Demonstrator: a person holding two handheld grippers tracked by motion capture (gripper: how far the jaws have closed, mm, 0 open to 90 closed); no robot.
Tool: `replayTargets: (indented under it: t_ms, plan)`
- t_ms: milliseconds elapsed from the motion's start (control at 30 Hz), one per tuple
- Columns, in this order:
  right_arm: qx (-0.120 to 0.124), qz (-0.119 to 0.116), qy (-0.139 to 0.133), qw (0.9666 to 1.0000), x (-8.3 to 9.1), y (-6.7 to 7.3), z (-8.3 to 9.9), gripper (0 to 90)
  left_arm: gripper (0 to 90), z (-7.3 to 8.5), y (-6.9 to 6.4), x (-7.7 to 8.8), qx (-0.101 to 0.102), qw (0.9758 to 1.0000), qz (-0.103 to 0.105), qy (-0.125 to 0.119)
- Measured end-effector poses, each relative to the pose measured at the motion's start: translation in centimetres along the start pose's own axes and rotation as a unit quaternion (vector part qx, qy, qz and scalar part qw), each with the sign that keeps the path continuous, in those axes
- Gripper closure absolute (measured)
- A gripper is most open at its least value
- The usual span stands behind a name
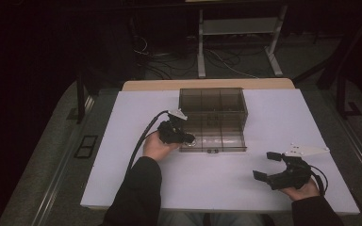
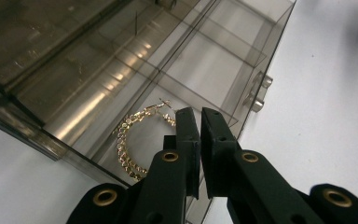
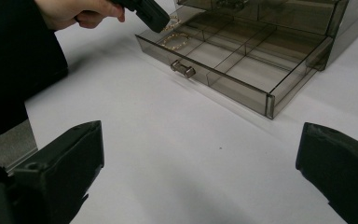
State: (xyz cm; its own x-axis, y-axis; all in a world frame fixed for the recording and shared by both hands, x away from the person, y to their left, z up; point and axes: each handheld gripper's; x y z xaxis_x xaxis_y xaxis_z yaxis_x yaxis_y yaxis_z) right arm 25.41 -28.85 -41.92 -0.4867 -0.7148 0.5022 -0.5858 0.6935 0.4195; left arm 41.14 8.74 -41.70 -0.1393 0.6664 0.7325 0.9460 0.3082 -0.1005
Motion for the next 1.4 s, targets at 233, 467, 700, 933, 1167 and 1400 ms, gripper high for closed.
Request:
replayTargets:
  t_ms: [233, 467, 700, 933, 1167, 1400]
  plan:
    - [0.000, 0.000, 0.001, 1.0000, 0.0, 0.0, 0.0, 0.3, 86.1, 0.1, 0.2, -0.6, 0.003, 1.0000, 0.004, 0.006]
    - [0.000, 0.000, 0.001, 1.0000, 0.0, 0.0, 0.0, 0.3, 86.0, 0.2, 0.1, -1.3, 0.006, 0.9999, 0.008, 0.013]
    - [0.001, 0.001, 0.002, 1.0000, 0.0, 0.0, 0.0, 0.3, 75.8, 0.3, 0.3, -1.3, 0.011, 0.9995, 0.027, -0.009]
    - [0.001, 0.002, 0.003, 1.0000, 0.0, 0.0, 0.0, 0.3, 51.2, -0.3, -0.3, -0.5, 0.004, 0.9989, 0.016, -0.043]
    - [0.001, 0.002, 0.003, 1.0000, 0.0, 0.0, 0.0, 0.2, 33.5, -1.2, -1.8, 0.5, -0.020, 0.9976, -0.002, -0.067]
    - [0.001, 0.002, 0.003, 1.0000, -0.1, 0.1, 0.0, 0.3, 26.3, -1.6, -3.0, 0.7, -0.033, 0.9970, -0.003, -0.069]
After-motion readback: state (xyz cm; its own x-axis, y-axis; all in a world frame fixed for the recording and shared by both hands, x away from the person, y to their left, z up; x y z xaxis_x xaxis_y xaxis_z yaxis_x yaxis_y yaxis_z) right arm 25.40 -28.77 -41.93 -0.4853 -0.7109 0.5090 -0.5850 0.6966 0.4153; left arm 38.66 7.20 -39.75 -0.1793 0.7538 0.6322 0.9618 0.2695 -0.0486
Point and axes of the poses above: each handheld gripper's, and its own axes: x roughly backward along the jaws, z roughly out of its underside, y roughly to its left, and after that the axes turned 11 degrees about -x, right-handed
